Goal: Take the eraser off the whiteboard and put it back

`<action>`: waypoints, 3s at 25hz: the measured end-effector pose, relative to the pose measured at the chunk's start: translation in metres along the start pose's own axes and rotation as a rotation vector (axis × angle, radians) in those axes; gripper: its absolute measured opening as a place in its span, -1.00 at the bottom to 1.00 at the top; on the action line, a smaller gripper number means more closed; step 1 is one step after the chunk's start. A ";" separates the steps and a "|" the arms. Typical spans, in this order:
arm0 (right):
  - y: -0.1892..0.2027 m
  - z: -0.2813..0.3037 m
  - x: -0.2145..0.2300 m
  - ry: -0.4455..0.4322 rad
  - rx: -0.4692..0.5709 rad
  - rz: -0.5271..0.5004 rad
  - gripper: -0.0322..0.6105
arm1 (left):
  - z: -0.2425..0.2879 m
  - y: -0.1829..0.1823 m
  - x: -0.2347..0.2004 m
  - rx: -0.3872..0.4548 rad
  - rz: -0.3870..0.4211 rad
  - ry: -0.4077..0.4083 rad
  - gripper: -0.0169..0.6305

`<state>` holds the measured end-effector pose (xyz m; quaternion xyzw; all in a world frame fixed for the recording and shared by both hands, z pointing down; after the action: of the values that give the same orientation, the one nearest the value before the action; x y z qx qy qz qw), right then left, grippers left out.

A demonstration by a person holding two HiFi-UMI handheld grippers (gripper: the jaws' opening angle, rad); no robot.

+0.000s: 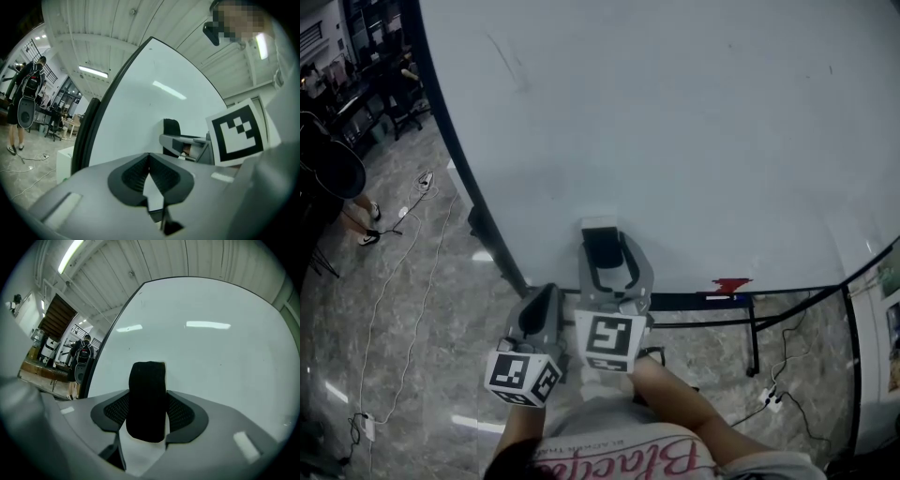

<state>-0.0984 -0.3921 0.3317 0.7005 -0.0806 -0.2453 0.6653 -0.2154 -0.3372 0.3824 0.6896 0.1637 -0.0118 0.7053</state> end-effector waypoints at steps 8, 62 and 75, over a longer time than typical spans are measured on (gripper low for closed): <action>0.001 -0.025 -0.003 -0.041 -0.016 0.026 -0.16 | -0.012 0.001 0.007 0.003 -0.001 0.037 -0.95; 0.025 -0.145 0.101 -0.065 -0.065 0.069 -0.16 | -0.033 0.024 0.140 0.025 -0.023 0.165 -0.95; 0.033 -0.078 0.143 0.007 -0.068 0.098 -0.15 | 0.015 0.015 0.132 0.028 0.008 0.149 -0.95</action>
<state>0.0677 -0.3888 0.3292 0.6734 -0.1042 -0.2127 0.7003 -0.0840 -0.3231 0.3643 0.6991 0.2128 0.0402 0.6814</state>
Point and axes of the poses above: the fingertips, and each gripper's own axes: z forward along the fingers, x to its right, y out of its underside, the point moved 6 cm from there along -z, backward along the fingers, and after that the axes turned 11 degrees about -y, right-handed, at the moved point
